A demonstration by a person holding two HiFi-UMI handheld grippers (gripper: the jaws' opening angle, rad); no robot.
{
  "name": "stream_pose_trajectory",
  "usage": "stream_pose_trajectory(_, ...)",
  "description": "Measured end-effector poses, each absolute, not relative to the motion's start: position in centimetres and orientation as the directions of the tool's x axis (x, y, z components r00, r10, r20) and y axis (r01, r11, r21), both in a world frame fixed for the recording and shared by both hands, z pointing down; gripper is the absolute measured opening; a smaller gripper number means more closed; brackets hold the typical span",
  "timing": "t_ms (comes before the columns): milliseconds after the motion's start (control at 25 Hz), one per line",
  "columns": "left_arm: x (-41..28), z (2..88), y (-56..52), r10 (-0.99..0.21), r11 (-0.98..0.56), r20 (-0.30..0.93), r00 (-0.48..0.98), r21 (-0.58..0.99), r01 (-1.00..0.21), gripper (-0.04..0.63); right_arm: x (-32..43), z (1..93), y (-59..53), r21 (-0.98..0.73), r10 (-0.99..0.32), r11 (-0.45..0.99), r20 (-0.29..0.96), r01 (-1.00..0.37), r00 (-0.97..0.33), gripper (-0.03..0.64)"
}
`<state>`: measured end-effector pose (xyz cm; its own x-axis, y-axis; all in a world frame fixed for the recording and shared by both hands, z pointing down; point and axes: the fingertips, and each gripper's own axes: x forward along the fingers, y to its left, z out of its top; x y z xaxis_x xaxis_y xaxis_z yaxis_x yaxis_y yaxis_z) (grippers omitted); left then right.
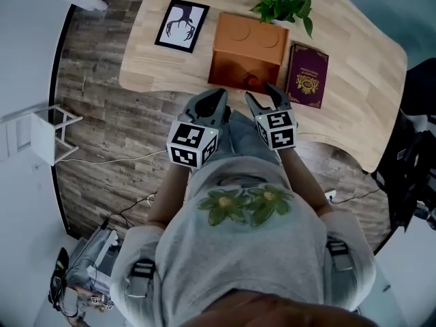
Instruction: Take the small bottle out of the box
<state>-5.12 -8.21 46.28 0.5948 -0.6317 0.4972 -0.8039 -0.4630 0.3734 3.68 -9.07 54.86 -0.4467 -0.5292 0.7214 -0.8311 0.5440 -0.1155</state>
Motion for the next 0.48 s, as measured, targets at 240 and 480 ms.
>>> stream_pose_trajectory(240, -5.0, 47.6, -8.2, -0.627, -0.438, 0.525, 0.575, 0.372, -0.818, 0.008, 3.7, 56.7, -9.7, -0.125, -0.501, 0.556, 0.738, -0.822, -0.451, 0.218)
stream_pose_trajectory(480, -4.7, 48.5, -8.2, -0.627, -0.421, 0.535, 0.566, 0.379, -0.824, 0.008, 3.6, 58.4, -10.1, -0.090, -0.495, 0.574, 0.753, -0.814, -0.433, 0.218)
